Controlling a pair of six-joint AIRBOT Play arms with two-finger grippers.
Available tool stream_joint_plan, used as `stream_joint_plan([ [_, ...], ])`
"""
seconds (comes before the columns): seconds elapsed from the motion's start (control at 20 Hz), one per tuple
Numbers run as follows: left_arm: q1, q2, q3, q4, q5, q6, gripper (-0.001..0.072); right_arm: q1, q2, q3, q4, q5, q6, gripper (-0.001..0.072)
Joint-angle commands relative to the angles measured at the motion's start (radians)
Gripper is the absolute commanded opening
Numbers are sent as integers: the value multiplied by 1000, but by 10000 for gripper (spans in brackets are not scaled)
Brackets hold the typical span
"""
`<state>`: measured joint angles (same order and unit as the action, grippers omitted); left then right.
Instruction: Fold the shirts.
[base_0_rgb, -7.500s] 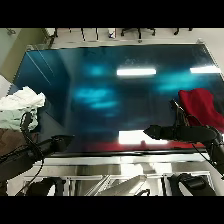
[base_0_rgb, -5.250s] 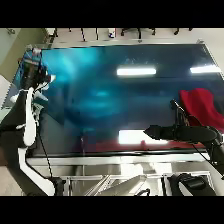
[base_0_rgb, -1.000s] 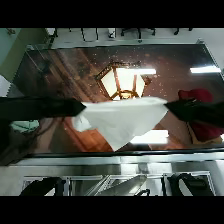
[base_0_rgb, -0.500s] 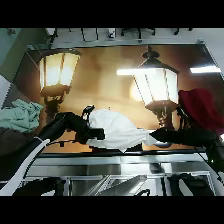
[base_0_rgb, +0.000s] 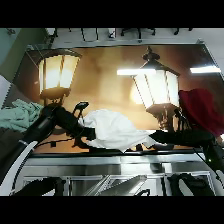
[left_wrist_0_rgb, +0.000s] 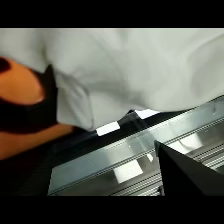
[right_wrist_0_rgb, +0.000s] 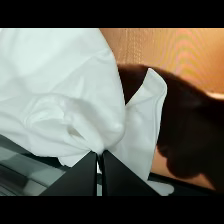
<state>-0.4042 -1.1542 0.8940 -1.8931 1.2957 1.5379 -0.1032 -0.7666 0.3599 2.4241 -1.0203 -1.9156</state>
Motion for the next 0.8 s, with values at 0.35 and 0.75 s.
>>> stream_joint_plan([
  [0.35,91,124,-431,-286,-411,96,703,1,-2,-1,0,9,-11,22],
  [0.75,89,-79,-318,-378,-372,193,114,1,-2,-1,-4,9,-11,22],
])
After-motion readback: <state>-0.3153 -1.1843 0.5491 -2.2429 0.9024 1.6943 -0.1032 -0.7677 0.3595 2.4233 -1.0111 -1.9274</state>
